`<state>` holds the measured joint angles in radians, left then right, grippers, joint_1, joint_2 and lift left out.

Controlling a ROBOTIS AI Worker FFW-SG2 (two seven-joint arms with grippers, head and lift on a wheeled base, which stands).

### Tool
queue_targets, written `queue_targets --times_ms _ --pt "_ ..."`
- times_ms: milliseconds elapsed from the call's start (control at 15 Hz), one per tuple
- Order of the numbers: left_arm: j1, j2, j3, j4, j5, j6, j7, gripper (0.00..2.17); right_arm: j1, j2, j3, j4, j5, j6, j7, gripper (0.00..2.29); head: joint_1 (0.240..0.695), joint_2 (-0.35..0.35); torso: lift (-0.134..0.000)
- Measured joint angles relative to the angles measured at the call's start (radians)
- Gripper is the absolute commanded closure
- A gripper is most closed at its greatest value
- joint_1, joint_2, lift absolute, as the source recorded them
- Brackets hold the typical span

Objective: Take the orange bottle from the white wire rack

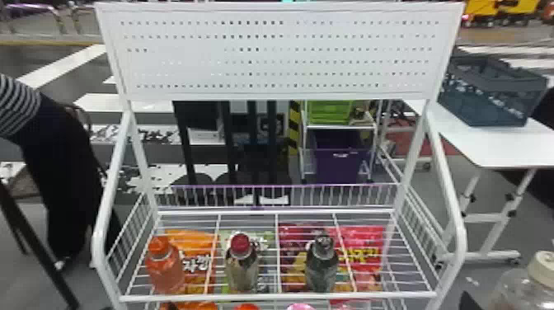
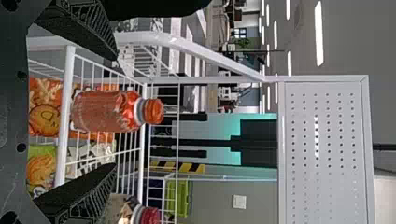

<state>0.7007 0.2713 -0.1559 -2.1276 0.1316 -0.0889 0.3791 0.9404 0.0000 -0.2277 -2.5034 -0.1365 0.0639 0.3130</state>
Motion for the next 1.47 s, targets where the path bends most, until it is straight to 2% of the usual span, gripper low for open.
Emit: queue_targets --times_ms 200,533,1000,1467 --pt "-0.076 -0.003 -0.074 0.170 -0.015 -0.098 0.009 0.08 -0.002 0.000 -0.001 0.007 0.000 -0.002 0.001 1.10 0.499 0.000 0.000" --pt "-0.195 -0.009 -0.094 0.330 -0.008 -0.180 0.013 0.09 0.001 0.000 -0.005 0.009 0.000 -0.003 0.001 1.10 0.499 0.000 0.000" --pt "-0.346 0.000 -0.089 0.423 0.037 -0.121 -0.005 0.08 0.019 0.000 -0.017 -0.004 0.000 -0.009 0.001 1.10 0.499 0.000 0.000" --pt "-0.413 0.003 -0.085 0.484 0.039 -0.095 -0.006 0.08 0.023 0.000 -0.020 -0.012 0.000 -0.009 0.001 1.10 0.499 0.000 0.000"
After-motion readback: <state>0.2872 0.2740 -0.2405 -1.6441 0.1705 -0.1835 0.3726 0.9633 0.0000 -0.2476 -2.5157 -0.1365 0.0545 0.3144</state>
